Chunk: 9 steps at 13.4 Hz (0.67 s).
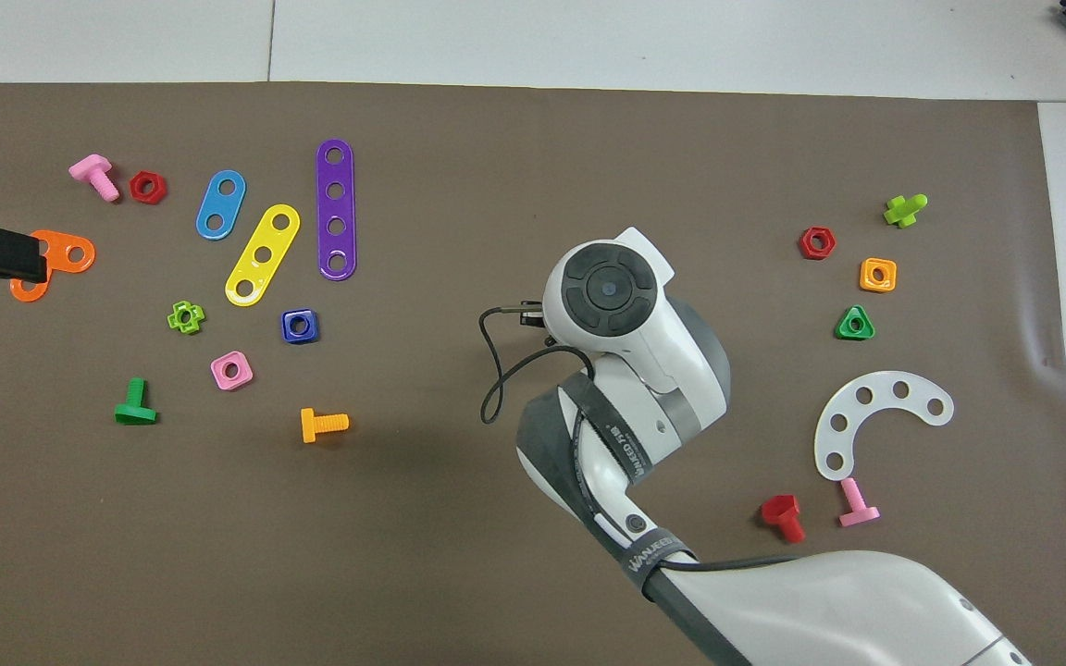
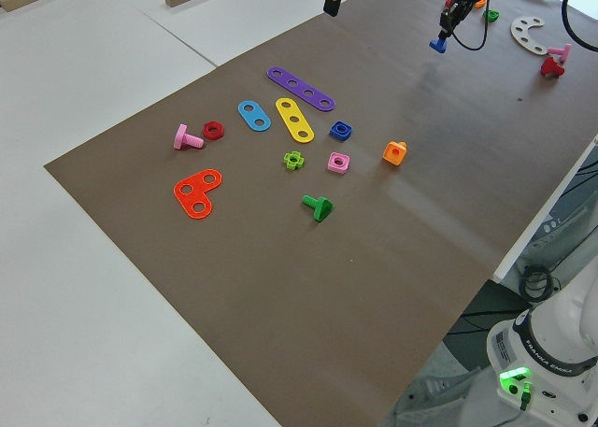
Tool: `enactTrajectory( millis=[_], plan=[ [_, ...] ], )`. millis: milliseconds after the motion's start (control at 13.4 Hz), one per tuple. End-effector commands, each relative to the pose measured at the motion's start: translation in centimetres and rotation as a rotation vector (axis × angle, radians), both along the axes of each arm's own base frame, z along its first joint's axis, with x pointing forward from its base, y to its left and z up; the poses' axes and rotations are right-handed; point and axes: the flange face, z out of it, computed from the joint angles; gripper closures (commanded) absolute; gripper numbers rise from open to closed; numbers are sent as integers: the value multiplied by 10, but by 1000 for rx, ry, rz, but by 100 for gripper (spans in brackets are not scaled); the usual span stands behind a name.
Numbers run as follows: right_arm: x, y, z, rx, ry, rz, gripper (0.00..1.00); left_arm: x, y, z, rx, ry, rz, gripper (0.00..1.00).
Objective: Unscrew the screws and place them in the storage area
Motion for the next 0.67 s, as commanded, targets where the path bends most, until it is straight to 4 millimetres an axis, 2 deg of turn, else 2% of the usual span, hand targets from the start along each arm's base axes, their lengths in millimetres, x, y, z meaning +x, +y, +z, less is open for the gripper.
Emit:
enactTrajectory(
  millis=[0,298,373,596],
  plan=[
    [1,-58,-2,-32,27,141,100,-10,-1,-4,-11,-3,-7,0],
    [19,-127,-8,-39,34,157,100,-10,-2,-8,-11,2,-9,0],
    [22,-139,-10,-32,19,155,100,-12,-3,-7,-11,-4,-12,0],
    [25,-169,-23,-20,-11,113,100,-20,-6,-24,-15,-7,-19,0]
  ],
)
